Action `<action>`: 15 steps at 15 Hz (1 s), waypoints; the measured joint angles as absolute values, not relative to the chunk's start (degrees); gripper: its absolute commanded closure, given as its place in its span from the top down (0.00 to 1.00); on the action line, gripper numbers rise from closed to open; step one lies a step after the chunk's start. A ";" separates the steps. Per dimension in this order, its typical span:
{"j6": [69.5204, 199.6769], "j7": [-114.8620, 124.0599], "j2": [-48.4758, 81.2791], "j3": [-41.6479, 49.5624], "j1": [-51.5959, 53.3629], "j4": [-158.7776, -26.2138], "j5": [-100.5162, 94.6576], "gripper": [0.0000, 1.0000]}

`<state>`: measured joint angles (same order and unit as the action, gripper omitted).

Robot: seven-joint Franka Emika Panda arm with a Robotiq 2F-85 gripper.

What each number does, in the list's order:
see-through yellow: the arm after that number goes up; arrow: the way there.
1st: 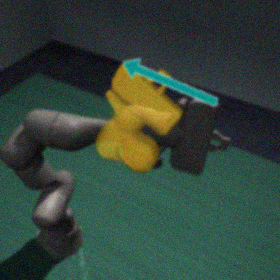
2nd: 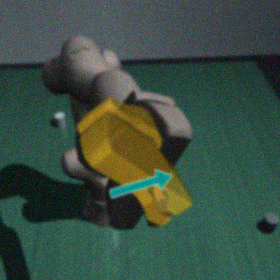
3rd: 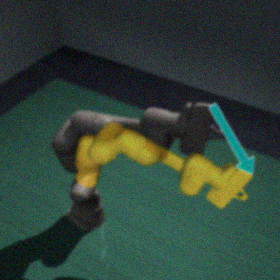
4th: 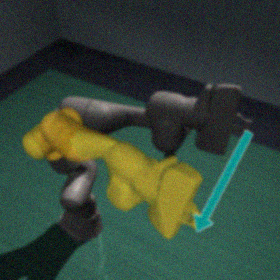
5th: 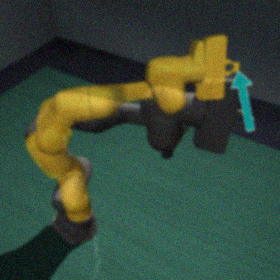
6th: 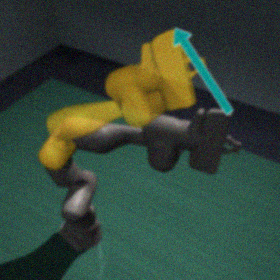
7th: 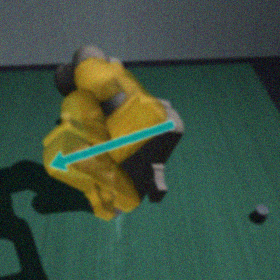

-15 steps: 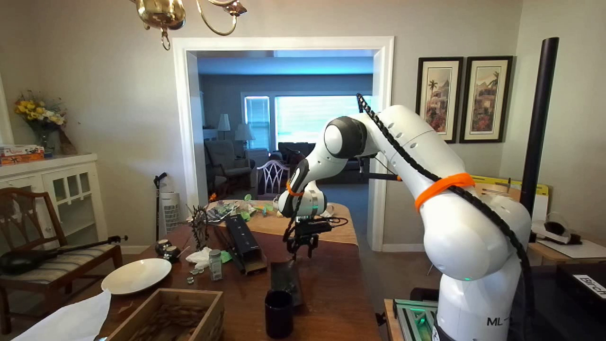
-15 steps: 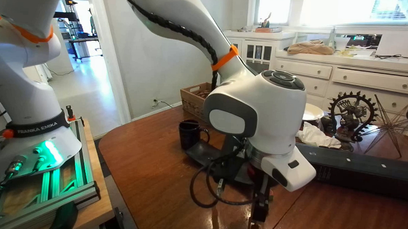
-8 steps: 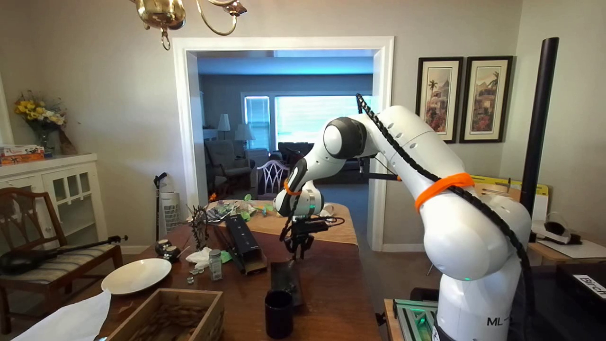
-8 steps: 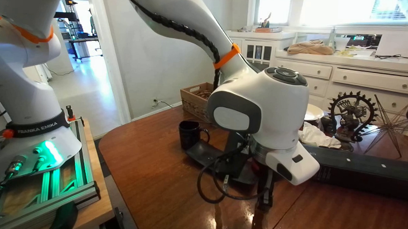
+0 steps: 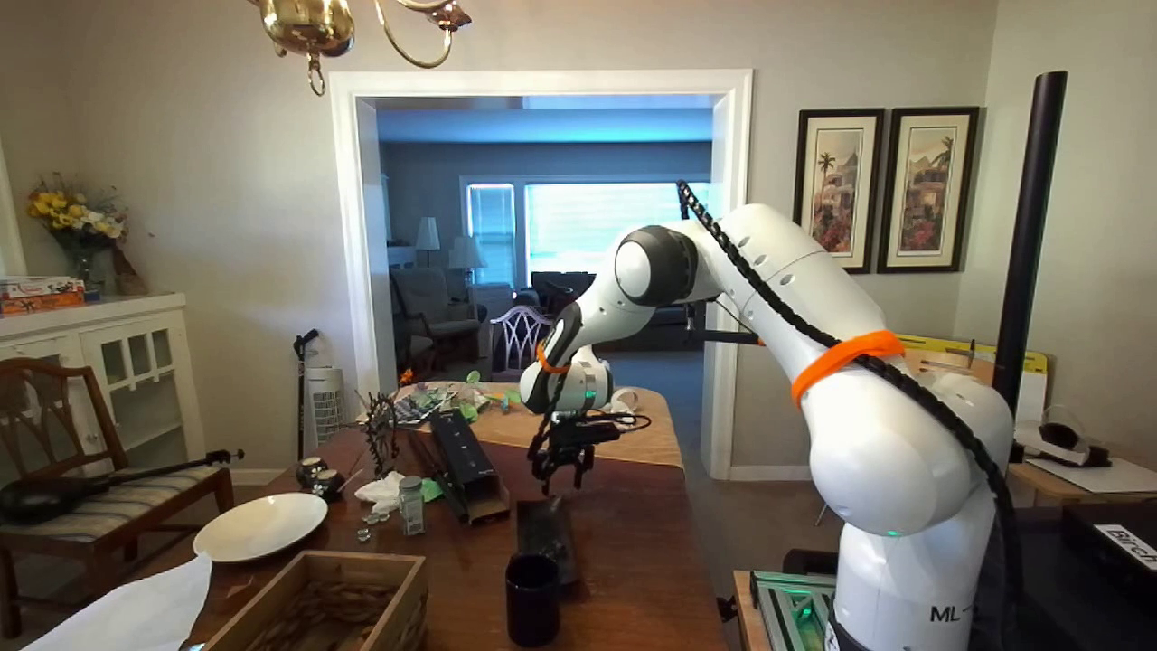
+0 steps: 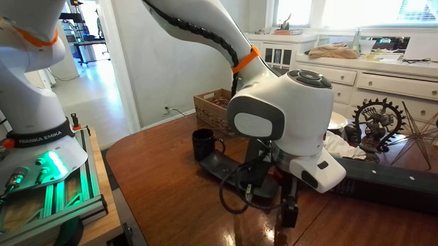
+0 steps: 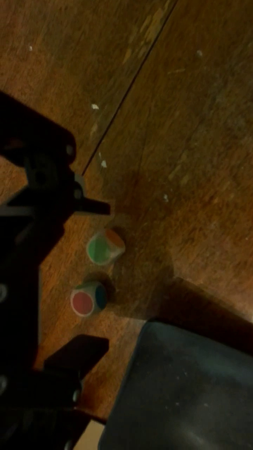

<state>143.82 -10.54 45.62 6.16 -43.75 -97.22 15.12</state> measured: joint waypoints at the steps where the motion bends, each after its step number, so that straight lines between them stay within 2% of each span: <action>1: 143.82 -10.54 45.66 6.16 -43.74 -97.13 15.12 0.61; 7: 143.82 -10.59 46.17 6.30 -43.75 -96.02 15.02 0.13; 9: 143.82 -10.61 46.17 6.30 -43.75 -95.73 15.02 0.01; 13: 143.83 -10.63 46.18 6.44 -43.78 -95.55 14.94 0.01; 14: 143.83 -10.63 46.18 6.44 -43.77 -95.55 14.91 0.20; 15: 143.83 -10.63 46.18 6.43 -43.77 -95.55 14.88 0.27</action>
